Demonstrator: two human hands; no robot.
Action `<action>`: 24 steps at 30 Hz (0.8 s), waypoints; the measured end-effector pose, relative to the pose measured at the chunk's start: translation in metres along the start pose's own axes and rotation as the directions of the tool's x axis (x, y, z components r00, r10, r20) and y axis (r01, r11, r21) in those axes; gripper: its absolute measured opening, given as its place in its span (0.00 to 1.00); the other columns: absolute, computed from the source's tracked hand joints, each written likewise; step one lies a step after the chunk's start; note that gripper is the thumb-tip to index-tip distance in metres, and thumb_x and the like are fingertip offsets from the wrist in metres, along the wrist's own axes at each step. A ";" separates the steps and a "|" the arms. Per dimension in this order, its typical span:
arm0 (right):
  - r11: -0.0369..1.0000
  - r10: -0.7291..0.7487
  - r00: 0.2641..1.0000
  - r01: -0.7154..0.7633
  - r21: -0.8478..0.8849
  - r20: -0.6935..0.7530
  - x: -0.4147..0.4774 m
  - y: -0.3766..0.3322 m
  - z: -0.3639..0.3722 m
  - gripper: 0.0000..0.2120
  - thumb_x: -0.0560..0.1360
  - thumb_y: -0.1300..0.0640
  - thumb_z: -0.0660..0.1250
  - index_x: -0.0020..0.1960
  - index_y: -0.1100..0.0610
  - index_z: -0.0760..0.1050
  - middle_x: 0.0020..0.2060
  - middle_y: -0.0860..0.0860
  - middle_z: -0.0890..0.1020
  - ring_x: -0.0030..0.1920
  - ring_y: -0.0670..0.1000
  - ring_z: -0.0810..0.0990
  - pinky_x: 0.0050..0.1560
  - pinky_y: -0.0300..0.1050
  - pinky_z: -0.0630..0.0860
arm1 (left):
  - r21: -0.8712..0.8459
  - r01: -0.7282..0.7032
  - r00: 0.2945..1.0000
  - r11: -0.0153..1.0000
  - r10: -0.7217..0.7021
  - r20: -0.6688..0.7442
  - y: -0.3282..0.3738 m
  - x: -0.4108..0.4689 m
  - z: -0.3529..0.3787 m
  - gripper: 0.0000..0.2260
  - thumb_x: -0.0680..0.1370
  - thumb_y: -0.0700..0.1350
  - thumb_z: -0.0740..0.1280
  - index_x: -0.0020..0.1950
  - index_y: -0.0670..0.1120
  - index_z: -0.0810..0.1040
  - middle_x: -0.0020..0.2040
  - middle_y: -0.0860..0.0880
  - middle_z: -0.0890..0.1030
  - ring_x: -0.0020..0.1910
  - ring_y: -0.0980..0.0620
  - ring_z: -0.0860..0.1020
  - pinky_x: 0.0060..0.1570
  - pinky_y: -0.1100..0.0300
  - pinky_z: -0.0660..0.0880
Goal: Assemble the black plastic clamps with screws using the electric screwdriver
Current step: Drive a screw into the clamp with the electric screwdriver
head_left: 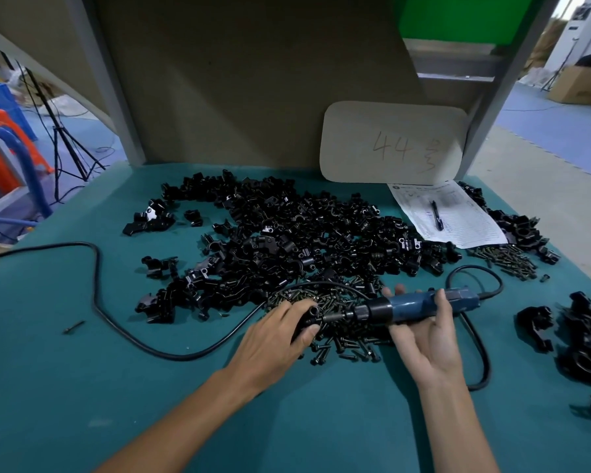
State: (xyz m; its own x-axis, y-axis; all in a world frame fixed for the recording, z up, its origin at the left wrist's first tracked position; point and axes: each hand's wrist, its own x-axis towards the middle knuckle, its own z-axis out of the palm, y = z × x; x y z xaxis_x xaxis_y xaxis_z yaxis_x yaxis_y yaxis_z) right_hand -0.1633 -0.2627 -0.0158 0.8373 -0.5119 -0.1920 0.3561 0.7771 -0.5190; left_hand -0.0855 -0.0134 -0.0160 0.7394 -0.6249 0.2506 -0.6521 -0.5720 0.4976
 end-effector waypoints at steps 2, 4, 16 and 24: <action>0.993 0.096 0.995 -0.094 0.068 -0.018 0.005 0.001 0.007 0.16 0.79 0.44 0.68 0.59 0.52 0.69 0.57 0.60 0.80 0.62 0.62 0.82 0.57 0.62 0.80 | -0.018 0.000 1.000 1.000 0.000 -0.003 -0.001 0.000 0.001 0.22 0.82 0.67 0.46 0.72 0.61 0.62 0.54 0.60 0.72 0.46 0.60 0.73 0.42 0.58 0.74; 0.995 0.096 0.995 -0.097 0.032 0.006 0.002 -0.004 0.011 0.16 0.75 0.46 0.71 0.56 0.53 0.71 0.55 0.60 0.82 0.63 0.62 0.81 0.59 0.62 0.79 | -0.020 -0.010 1.000 1.000 0.010 -0.004 -0.002 0.001 0.002 0.22 0.82 0.67 0.46 0.71 0.61 0.62 0.56 0.61 0.73 0.46 0.61 0.73 0.40 0.62 0.71; 0.994 0.094 0.994 -0.091 -0.053 0.056 -0.005 -0.008 0.013 0.19 0.79 0.43 0.67 0.63 0.54 0.73 0.56 0.58 0.81 0.63 0.61 0.82 0.61 0.59 0.77 | 0.052 -0.037 0.999 0.998 0.037 -0.007 -0.002 0.000 0.004 0.24 0.82 0.68 0.43 0.71 0.58 0.62 0.56 0.61 0.74 0.48 0.63 0.69 0.38 0.69 0.62; 0.992 0.115 0.993 -0.114 -0.060 -0.002 -0.003 -0.006 0.010 0.22 0.77 0.45 0.66 0.68 0.54 0.69 0.59 0.59 0.76 0.62 0.63 0.82 0.59 0.61 0.77 | 0.113 -0.053 0.998 0.992 0.056 -0.026 -0.002 0.001 0.004 0.25 0.82 0.67 0.42 0.70 0.56 0.64 0.52 0.59 0.73 0.44 0.61 0.68 0.32 0.69 0.60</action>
State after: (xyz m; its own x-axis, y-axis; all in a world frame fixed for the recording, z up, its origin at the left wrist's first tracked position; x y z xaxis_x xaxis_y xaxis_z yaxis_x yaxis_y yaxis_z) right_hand -0.1642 -0.2621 -0.0036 0.8717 -0.4203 -0.2520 0.2323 0.8071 -0.5428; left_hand -0.0840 -0.0148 -0.0205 0.7055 -0.6420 0.3001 -0.7052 -0.5945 0.3863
